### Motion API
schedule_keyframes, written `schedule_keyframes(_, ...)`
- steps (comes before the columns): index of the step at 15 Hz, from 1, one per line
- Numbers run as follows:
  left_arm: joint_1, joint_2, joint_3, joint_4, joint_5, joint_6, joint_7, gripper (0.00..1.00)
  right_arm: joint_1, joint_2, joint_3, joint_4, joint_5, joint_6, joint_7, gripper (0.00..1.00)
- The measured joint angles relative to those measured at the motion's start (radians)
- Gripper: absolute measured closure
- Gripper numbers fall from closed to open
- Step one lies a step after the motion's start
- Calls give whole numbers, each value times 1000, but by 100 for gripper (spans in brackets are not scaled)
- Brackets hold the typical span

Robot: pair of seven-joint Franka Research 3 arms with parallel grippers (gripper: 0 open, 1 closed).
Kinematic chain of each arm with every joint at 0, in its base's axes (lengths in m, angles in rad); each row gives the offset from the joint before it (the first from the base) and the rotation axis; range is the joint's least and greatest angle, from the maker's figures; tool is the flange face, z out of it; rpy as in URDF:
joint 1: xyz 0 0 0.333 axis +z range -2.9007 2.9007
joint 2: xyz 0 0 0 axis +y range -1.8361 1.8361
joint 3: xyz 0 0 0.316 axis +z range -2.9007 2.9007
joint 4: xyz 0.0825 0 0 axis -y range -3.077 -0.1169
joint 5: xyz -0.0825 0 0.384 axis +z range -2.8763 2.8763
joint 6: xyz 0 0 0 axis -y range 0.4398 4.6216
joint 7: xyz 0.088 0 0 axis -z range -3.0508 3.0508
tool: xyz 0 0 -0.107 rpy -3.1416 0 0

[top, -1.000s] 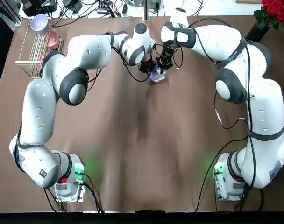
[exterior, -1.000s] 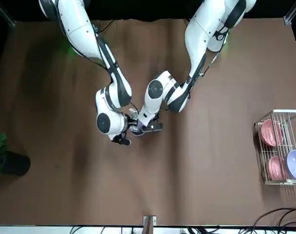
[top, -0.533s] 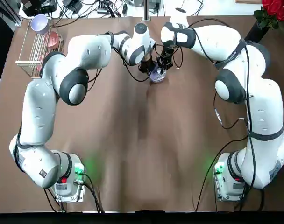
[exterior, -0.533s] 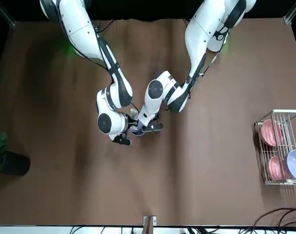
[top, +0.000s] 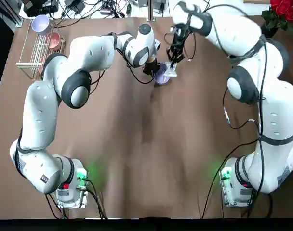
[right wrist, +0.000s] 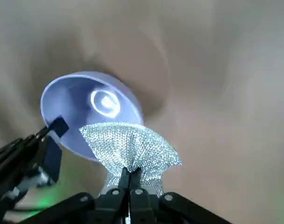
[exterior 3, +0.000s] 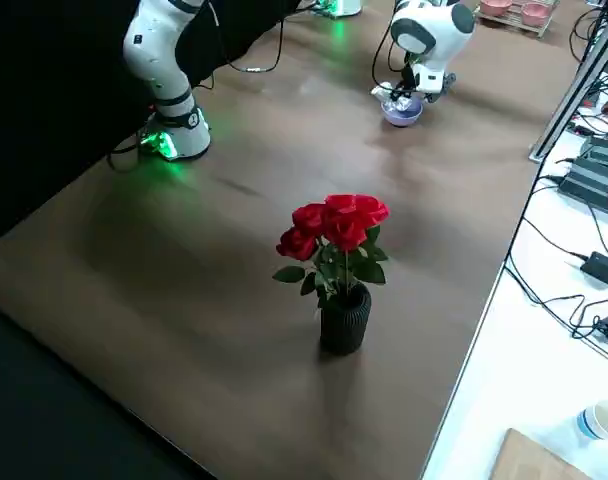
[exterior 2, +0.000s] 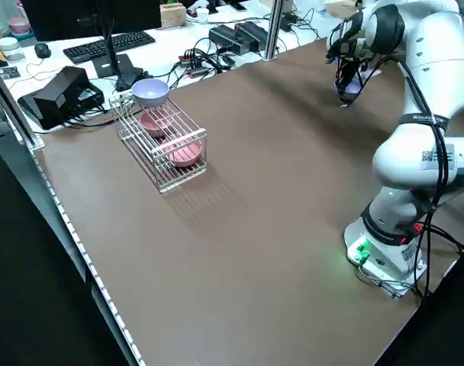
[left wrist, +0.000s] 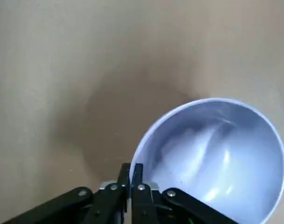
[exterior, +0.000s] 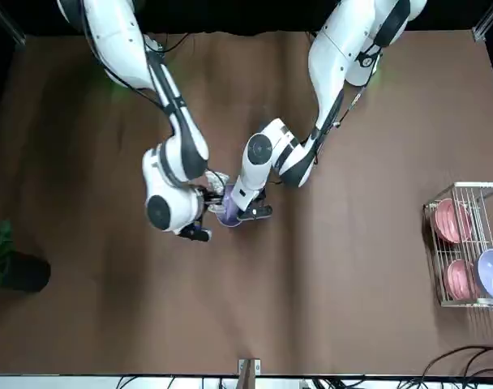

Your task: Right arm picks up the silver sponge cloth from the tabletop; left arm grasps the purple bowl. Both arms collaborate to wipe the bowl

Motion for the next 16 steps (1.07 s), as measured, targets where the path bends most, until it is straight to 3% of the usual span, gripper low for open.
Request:
schedule_keyframes(6, 48, -7, 3, 13, 0, -19, 58, 96, -235, -25, -15, 41, -113, -101, -196, 98)
schedule_keyframes(10, 155, -59, -3, 21, 0, -164, 184, 96, -415, -13, -18, 36, -166, -110, -327, 98)
schedule_keyframes(15, 391, -199, -2, -85, 1, -314, 462, 96, -590, 37, -17, 4, -271, -98, -561, 98)
schedule_keyframes(16, 497, -236, -2, -133, 1, -318, 573, 96, -604, 49, -16, -31, -273, -94, -582, 98)
